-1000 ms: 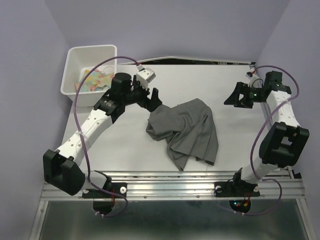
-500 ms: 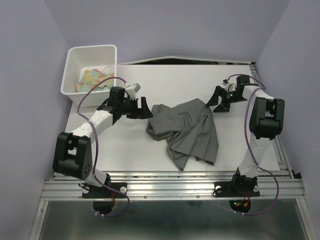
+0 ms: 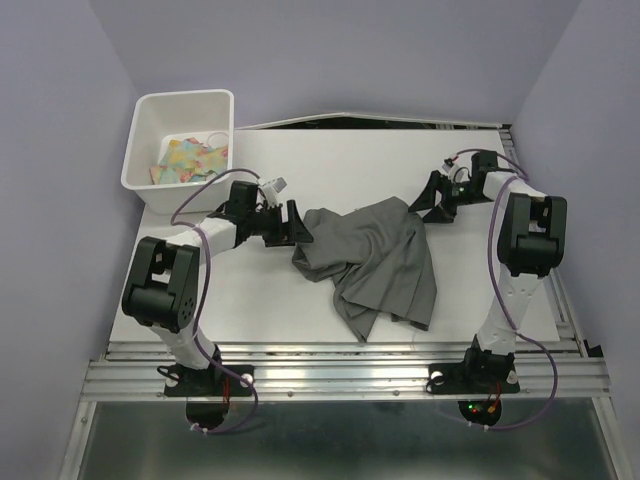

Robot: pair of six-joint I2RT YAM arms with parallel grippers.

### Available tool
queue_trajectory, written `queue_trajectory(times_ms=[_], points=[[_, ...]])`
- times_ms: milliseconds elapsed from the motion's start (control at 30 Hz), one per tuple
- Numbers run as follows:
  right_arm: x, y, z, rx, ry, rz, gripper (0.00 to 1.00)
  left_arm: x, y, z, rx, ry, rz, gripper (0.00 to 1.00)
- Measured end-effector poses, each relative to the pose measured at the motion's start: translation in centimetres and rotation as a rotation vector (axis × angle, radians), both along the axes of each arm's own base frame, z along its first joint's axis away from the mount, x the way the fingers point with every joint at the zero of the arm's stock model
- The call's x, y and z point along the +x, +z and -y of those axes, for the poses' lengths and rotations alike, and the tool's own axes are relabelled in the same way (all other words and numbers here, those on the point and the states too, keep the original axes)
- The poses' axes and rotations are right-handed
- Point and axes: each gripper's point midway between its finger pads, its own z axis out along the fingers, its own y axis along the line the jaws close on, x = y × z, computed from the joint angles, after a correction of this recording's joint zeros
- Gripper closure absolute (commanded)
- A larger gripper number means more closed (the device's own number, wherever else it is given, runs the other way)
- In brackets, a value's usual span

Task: Fold and stack the skirts
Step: Flatten the skirt out

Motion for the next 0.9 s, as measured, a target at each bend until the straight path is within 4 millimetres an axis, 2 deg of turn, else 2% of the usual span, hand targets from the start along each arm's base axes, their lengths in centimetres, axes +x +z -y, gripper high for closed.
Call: queue_trajectory(times_ms=[200, 333, 433, 467, 533, 567, 600, 667, 767, 833, 900], points=[[0.1, 0.3, -0.2, 0.020, 0.002, 0.006, 0.22, 0.1, -1.1, 0.4, -0.016, 0.006, -0.049, 0.21], [0.1, 0.4, -0.3, 0.024, 0.001, 0.005, 0.22, 0.8, -1.8, 0.7, -0.024, 0.011, -0.074, 0.28], [0.1, 0.4, -0.3, 0.024, 0.001, 0.005, 0.22, 1.2, -2.1, 1.0, -0.038, 0.009, -0.090, 0.40], [0.1, 0.4, -0.3, 0.023, 0.001, 0.005, 0.22, 1.3, -2.1, 1.1, -0.042, 0.010, -0.093, 0.50], [0.1, 0.4, -0.2, 0.023, 0.001, 0.005, 0.21, 1.7, -1.8, 1.3, -0.050, 0.009, -0.086, 0.62], [0.1, 0.4, -0.2, 0.022, 0.001, 0.005, 0.21, 1.9, -1.5, 1.4, -0.055, 0.010, -0.081, 0.77], [0.1, 0.3, -0.2, 0.021, 0.000, 0.005, 0.21, 2.1, -1.3, 1.4, -0.057, 0.009, -0.074, 0.86], [0.2, 0.3, -0.1, 0.014, -0.002, 0.005, 0.20, 2.8, -0.2, 1.6, -0.062, -0.002, -0.032, 1.00], [0.3, 0.0, 0.1, -0.005, -0.003, 0.010, 0.17, 2.7, 1.7, 1.5, -0.040, -0.044, 0.063, 1.00], [0.4, 0.0, 0.2, -0.011, -0.001, 0.017, 0.15, 1.9, 4.0, 1.5, -0.017, -0.095, 0.156, 1.00], [0.5, 0.2, 0.3, -0.011, 0.006, 0.034, 0.13, 0.4, 7.1, 1.9, 0.031, -0.204, 0.332, 1.00]])
